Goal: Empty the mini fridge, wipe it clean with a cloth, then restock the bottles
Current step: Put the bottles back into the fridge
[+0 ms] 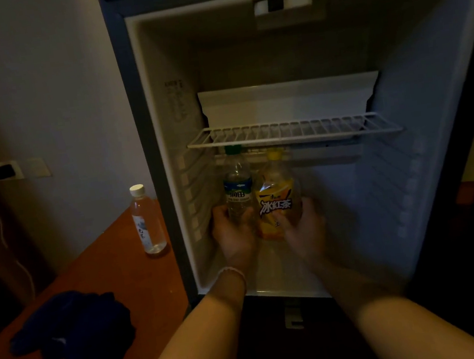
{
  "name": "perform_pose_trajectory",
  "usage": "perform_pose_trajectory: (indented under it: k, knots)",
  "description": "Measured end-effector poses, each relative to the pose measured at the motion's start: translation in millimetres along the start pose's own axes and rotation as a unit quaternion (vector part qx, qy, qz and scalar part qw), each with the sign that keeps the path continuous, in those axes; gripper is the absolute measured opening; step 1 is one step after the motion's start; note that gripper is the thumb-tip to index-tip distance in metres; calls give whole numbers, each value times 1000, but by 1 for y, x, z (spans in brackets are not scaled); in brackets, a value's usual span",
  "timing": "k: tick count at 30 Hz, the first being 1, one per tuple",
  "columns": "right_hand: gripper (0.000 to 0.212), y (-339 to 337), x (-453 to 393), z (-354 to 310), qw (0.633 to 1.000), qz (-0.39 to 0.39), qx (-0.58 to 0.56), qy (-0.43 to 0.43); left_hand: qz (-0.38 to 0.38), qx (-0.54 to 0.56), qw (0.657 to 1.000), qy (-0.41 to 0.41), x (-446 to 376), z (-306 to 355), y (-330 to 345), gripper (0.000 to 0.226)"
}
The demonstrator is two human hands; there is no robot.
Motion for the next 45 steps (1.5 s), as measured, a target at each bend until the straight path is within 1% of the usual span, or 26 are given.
perform_pose_trajectory:
  k: [9, 13, 16, 19, 23, 26, 31, 34, 37, 40, 42, 45]
  knots:
    - [67, 2, -2, -3, 999, 23, 8, -27, -4, -7, 1000, 5, -3, -2, 2, 33]
    - [70, 5, -3, 0, 1000, 5, 10, -12, -6, -9, 1000, -4, -3, -4, 1, 36]
    - [65, 5, -1, -2, 1000, -5, 13, -8, -19, -18, 1000, -9, -3, -1, 0, 35]
    - [60, 1, 1, -4, 999, -7, 28, -17, -37, -44, 998, -8, -3, 4, -2, 41]
    - [45, -12, 5, -7, 998, -8, 59, -18, -43, -86, 995, -10, 1, 10, -10, 32]
    - [31, -24, 12, -16, 996, -6, 87, -28, -57, -106, 993, -12, 6, 14, -15, 37]
    - [19, -27, 30, -28, 994, -63, 90, -20, -87, -153, 984, -22, 17, 27, -27, 38]
    - [16, -27, 54, -43, 990, -107, 75, -57, -120, -161, 980, -2, 29, 39, -37, 35]
    - [20, -23, 77, -61, 981, -135, 111, -88, -164, -177, 970, 32, 36, 54, -53, 28]
    - [19, -14, 98, -83, 973, -144, 155, -91, -195, -202, 958, 60, 41, 66, -77, 18]
    - [24, -9, 113, -99, 967, -132, 186, -113, -199, -231, 947, 100, 42, 73, -97, 11]
    - [31, 5, 140, -119, 961, -142, 179, -153, -205, -280, 928, 137, 43, 83, -132, 12]
Point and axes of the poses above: each hand's wrist, its own x-axis away from the middle knuckle, its own y-axis out of the palm, z = x × y, the point moved 8 cm from there along -x, towards the middle knuckle, and after that the axes turned 9 degrees about y, right-handed, at the moved point
